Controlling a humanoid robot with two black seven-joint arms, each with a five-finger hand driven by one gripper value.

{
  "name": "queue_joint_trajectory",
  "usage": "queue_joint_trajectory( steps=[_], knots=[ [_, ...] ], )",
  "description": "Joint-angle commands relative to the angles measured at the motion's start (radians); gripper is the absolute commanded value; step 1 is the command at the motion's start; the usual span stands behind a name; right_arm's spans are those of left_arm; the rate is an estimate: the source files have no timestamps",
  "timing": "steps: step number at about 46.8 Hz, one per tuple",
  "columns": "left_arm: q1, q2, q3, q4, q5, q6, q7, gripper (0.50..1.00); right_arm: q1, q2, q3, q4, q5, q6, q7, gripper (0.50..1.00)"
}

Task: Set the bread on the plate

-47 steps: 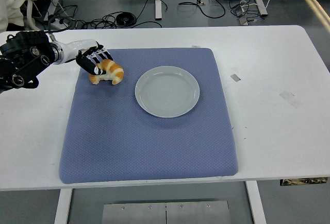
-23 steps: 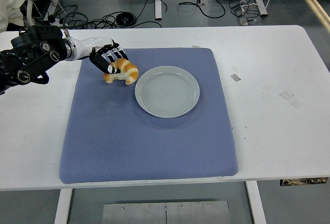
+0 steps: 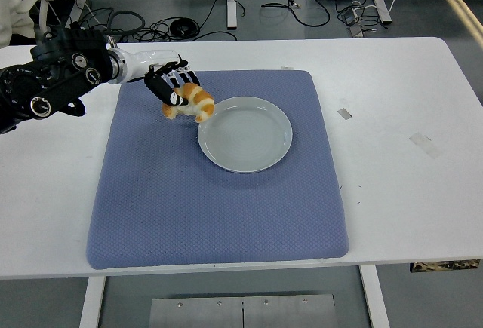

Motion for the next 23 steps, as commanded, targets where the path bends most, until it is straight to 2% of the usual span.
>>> queue_joint_trajectory(
  steps=[1, 11, 23],
  knots=[
    [-0.004, -0.001, 0.000, -0.020, -0.002, 0.029, 0.025, 0.500, 0.000, 0.000, 0.000, 0.000, 0.000, 0.000, 0.000, 1.000],
    [0.002, -0.025, -0.002, -0.058, -0.003, 0.077, 0.096, 0.500, 0.000, 0.000, 0.000, 0.000, 0.000, 0.000, 0.000, 1.000],
    [0.007, -0.039, -0.014, -0.117, -0.003, 0.106, 0.134, 0.500, 0.000, 0.000, 0.000, 0.000, 0.000, 0.000, 0.000, 1.000]
  ],
)
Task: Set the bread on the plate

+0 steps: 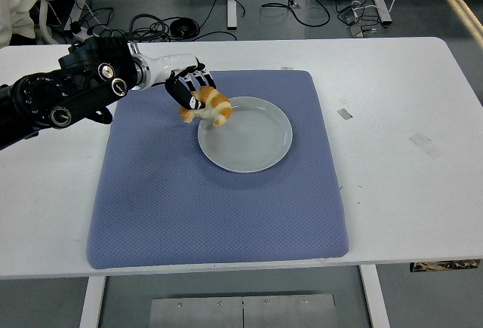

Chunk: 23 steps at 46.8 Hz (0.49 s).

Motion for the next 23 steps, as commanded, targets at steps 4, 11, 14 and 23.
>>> queue_joint_trajectory(
  steps=[4, 11, 14, 23],
  knots=[
    [-0.001, -0.025, -0.010, -0.014, 0.001, 0.005, 0.017, 0.500, 0.000, 0.000, 0.000, 0.000, 0.000, 0.000, 0.000, 1.000],
    [-0.001, -0.044, -0.019, -0.022, 0.001, 0.010, 0.017, 0.500, 0.000, 0.000, 0.000, 0.000, 0.000, 0.000, 0.000, 1.000],
    [-0.001, -0.056, -0.019, -0.025, 0.002, 0.017, 0.023, 0.500, 0.000, 0.000, 0.000, 0.000, 0.000, 0.000, 0.000, 1.000],
    [0.003, -0.083, -0.017, -0.026, 0.002, 0.024, 0.044, 0.500, 0.000, 0.000, 0.000, 0.000, 0.000, 0.000, 0.000, 1.000]
  ],
)
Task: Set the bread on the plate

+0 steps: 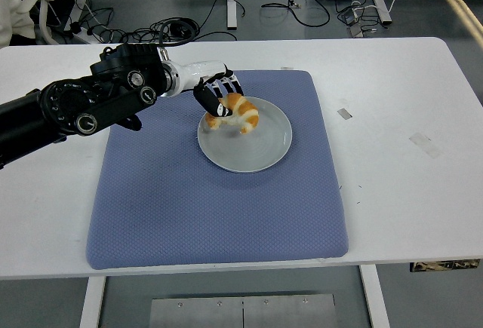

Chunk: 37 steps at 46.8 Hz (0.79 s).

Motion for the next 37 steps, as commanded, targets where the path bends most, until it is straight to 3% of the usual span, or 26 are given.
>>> queue_joint_trajectory(
  steps=[1, 17, 26, 37],
  knots=[
    [0.004, -0.008, 0.001, 0.000, -0.001, 0.002, 0.002, 0.500, 0.000, 0.000, 0.000, 0.000, 0.000, 0.000, 0.000, 1.000],
    [0.018, -0.023, 0.003, 0.000, 0.000, 0.013, 0.002, 0.505, 0.000, 0.000, 0.000, 0.000, 0.000, 0.000, 0.000, 1.000],
    [0.018, -0.022, 0.001, 0.000, -0.003, 0.011, 0.002, 0.640, 0.000, 0.000, 0.000, 0.000, 0.000, 0.000, 0.000, 1.000],
    [0.032, -0.023, 0.004, 0.000, -0.003, 0.011, 0.000, 0.661, 0.000, 0.000, 0.000, 0.000, 0.000, 0.000, 0.000, 1.000]
  ],
)
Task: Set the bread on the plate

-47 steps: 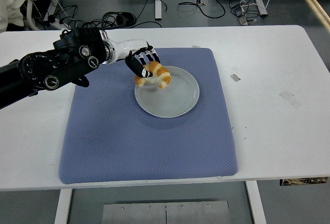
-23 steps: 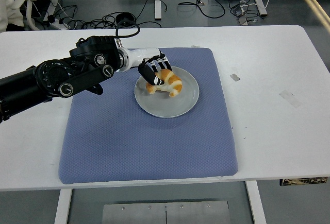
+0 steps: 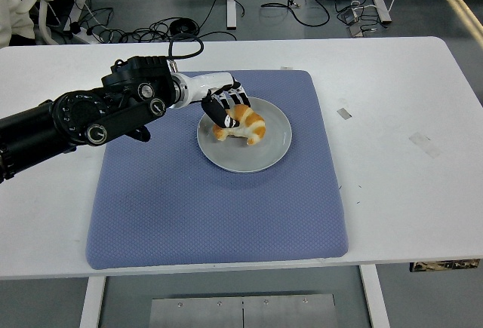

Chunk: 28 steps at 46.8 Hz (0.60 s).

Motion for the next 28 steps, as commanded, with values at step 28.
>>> queue_joint_trajectory(
  steps=[28],
  knots=[
    [0.000, 0.000, -0.004, -0.001, -0.052, 0.000, -0.004, 0.845, 0.000, 0.000, 0.000, 0.000, 0.000, 0.000, 0.000, 1.000]
  ],
)
